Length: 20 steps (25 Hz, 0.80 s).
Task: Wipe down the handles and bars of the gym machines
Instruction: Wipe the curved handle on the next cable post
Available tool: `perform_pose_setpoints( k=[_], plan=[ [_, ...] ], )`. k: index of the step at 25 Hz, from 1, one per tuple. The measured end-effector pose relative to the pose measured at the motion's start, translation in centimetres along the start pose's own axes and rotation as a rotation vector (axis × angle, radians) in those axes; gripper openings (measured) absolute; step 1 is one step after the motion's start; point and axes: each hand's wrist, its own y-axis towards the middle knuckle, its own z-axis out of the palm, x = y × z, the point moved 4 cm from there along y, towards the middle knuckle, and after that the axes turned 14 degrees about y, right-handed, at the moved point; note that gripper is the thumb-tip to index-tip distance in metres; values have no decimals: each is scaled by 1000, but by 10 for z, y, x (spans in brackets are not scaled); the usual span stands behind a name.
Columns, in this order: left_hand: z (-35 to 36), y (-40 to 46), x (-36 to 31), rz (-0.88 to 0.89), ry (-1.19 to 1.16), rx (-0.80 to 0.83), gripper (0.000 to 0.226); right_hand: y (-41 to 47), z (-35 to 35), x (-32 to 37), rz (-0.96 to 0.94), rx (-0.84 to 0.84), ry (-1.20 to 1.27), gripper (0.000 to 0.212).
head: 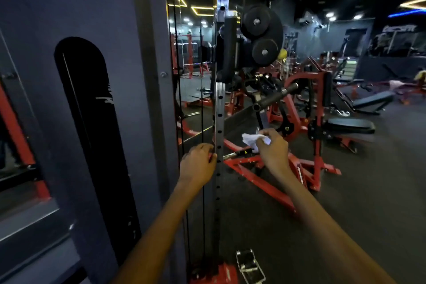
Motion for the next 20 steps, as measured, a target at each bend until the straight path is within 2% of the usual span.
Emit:
perform_pose_setpoints(
  k=[5, 8, 10, 14, 17, 20],
  plan=[
    [-9, 91, 14, 21, -56, -222, 27, 115, 54, 24, 88, 121, 429, 21],
    [-23, 156, 25, 100, -138, -354, 39, 172, 70, 63, -100, 68, 498, 18],
    [-39, 198, 27, 139, -231, -440, 44, 198, 72, 97, -313, -36, 434, 21],
    [-59, 279, 21, 220, -385, -594, 50, 215, 70, 157, -717, -358, 58, 25],
    [-70, 332, 8, 390, -458, -660, 51, 212, 77, 174, -870, -466, -42, 20],
    [-79, 370, -9, 546, -530, -708, 56, 210, 83, 172, -969, -493, -174, 24]
  ],
)
